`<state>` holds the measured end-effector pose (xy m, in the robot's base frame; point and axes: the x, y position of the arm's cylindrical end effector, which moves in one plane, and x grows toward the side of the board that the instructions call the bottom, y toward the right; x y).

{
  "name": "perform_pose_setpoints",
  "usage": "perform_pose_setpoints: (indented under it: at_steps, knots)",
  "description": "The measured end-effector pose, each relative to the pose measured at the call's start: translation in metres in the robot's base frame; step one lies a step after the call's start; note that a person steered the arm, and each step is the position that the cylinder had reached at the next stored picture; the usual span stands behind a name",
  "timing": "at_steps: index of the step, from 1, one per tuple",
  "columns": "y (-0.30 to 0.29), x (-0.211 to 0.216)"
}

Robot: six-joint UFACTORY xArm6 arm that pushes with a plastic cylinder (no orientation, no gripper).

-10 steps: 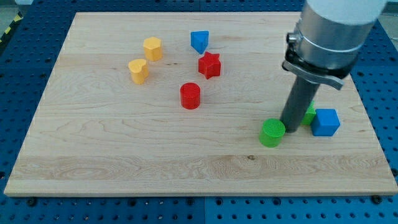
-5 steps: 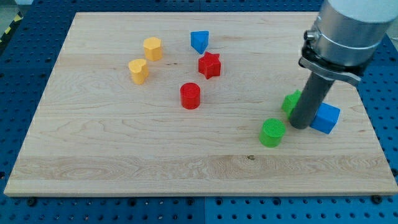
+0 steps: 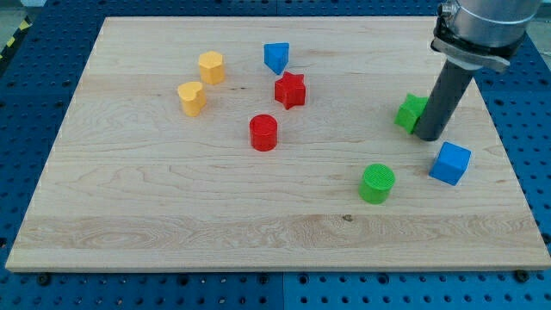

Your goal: Push the green star upwards

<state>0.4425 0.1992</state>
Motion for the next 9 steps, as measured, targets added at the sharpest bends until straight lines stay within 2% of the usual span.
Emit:
perform_pose_setpoints:
  at_steps: [4,5,6,7,9]
  knots:
    - [0.008,-0.083]
    - [0.001,-0.090]
    - [0.001,-0.064]
    - [-0.010,-0.064]
    - [-0.042,-0.095]
